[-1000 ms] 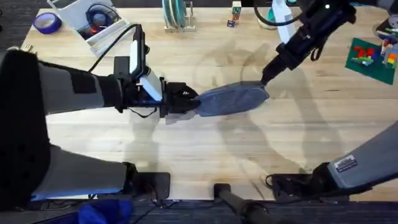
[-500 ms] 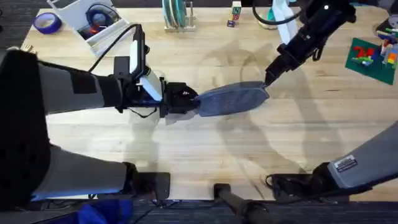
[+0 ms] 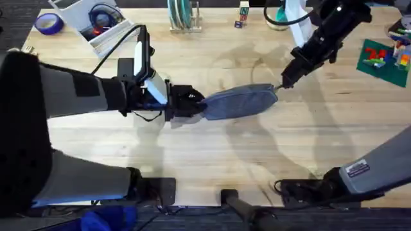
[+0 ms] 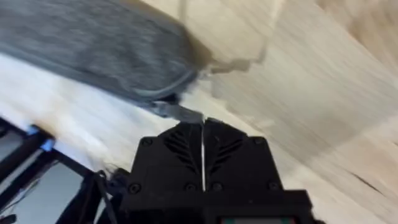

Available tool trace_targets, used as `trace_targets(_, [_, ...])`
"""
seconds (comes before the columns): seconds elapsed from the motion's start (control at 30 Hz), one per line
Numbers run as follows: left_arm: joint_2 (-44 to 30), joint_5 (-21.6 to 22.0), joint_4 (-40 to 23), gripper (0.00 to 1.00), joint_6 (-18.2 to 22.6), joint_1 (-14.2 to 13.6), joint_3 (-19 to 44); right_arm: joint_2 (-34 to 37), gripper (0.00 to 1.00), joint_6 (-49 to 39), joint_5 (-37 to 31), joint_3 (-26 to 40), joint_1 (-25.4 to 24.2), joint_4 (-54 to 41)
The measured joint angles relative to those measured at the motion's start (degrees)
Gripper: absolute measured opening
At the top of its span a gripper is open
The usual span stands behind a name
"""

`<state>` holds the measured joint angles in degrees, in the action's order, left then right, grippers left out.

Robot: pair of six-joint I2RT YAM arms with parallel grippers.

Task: Unzip the bag, pick up the pens from the table one at a time and place them inside, then zip the bag closed.

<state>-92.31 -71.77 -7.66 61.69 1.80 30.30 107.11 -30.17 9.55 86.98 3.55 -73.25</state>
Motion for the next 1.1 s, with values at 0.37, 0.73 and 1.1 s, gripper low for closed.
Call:
trace_targets(0.37, [0.0,0.0,-0.04,0.045,0.0,0.02,0.0,0.0,0.035,2.79,-9.08,-4.43,-1.03,3.87])
trace_targets(0.73, [0.0,0.0,-0.04,0.045,0.0,0.05,0.0,0.0,0.035,4.58,-11.72,-5.51,-1.2,4.29])
trace_targets(1.1, [0.0,0.33,0.0,0.99,-0.15,0.44,0.0,0.0,0.033,4.74,-11.77,-5.1,3.93,2.08])
